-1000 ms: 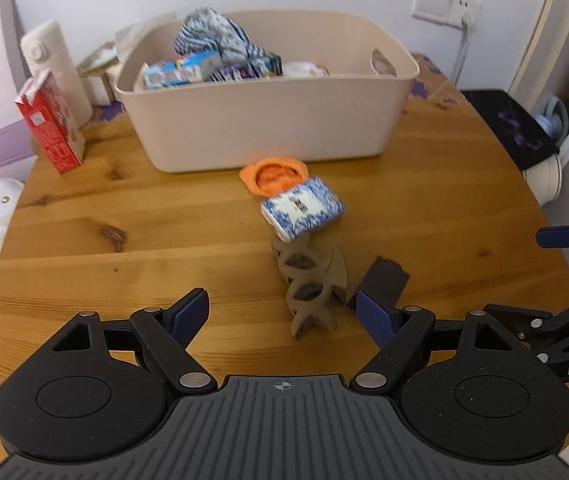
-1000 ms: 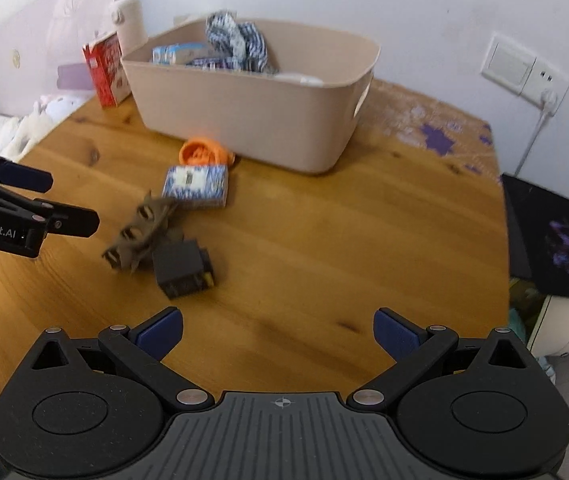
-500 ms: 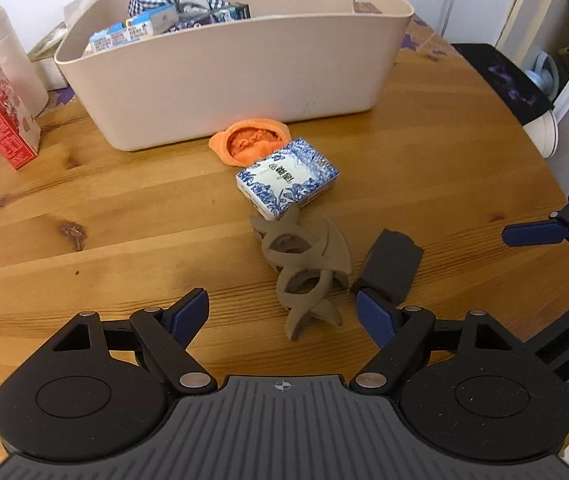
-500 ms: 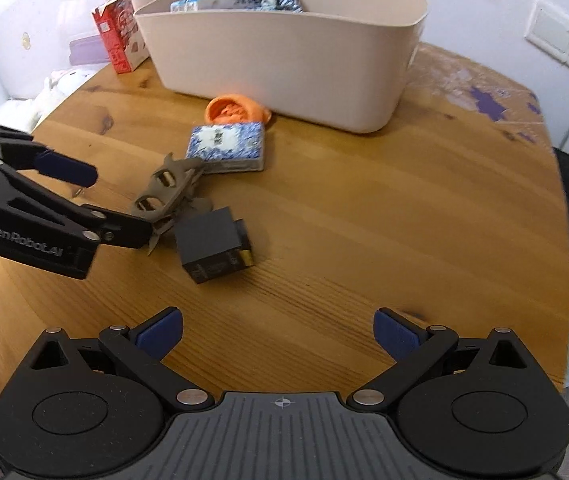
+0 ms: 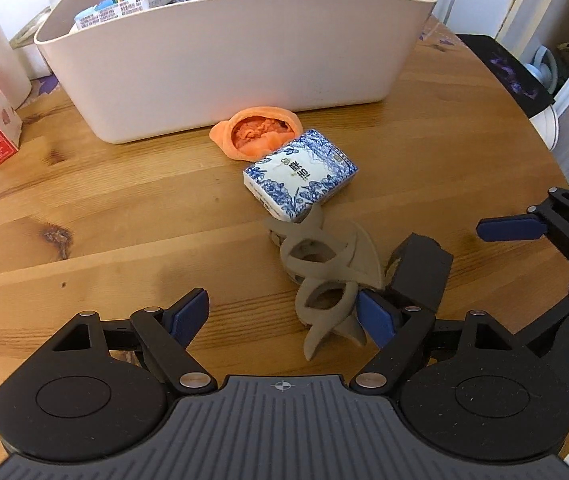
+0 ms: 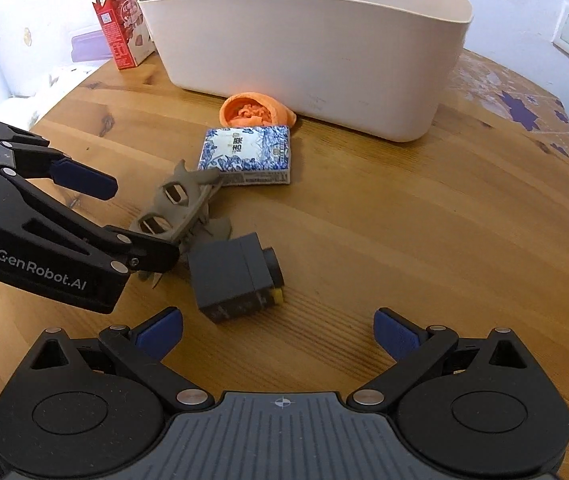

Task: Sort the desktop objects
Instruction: 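Grasp the beige claw hair clip with the left tool while the right tool grasps the small black box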

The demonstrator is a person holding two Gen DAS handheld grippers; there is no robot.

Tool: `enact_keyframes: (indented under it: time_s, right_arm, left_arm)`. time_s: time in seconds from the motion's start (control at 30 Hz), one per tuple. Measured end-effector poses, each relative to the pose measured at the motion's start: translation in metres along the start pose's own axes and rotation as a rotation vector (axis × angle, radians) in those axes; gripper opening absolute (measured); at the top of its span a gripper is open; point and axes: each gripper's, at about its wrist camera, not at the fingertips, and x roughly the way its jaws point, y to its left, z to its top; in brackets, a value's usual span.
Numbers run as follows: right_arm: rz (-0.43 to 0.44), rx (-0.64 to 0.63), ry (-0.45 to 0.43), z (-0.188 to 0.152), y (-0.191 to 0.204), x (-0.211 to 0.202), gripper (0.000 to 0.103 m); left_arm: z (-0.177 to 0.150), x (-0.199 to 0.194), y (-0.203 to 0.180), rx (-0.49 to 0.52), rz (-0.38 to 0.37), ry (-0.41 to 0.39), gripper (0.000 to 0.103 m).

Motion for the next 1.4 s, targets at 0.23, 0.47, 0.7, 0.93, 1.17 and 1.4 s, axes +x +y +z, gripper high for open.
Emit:
enact_keyframes:
  time_s: [0.23, 0.47, 0.7, 0.93, 1.17, 1.4]
  right_arm:
    - [-0.065, 0.023, -0.013, 0.006, -0.006, 0.008, 0.103]
    - [-0.065, 0.012, -0.032, 0.012, -0.012, 0.014, 0.103]
    - [-0.069, -0.012, -0.055, 0.008, -0.018, 0.018, 0.100]
    - [-0.050, -0.076, -0.095, 0.009, -0.018, 0.018, 0.086]
    - [-0.024, -0.092, -0.122, 0.012, -0.017, 0.016, 0.058]
    - [-0.025, -0.098, -0.123, 0.010, -0.017, 0.012, 0.042]
  left_arm:
    - [0.006, 0.004, 0.002, -0.003, 0.019, -0.009, 0.082]
    - [0.007, 0.005, -0.002, -0.019, -0.012, -0.028, 0.082]
    - [0.016, 0.016, -0.009, -0.054, -0.034, -0.013, 0.082]
    - [0.018, 0.019, -0.008, -0.072, -0.045, -0.018, 0.082]
    - [0.017, 0.014, -0.004, -0.060, -0.106, -0.031, 0.054]
    - [0.010, 0.011, 0.000, -0.071, -0.077, -0.037, 0.054]
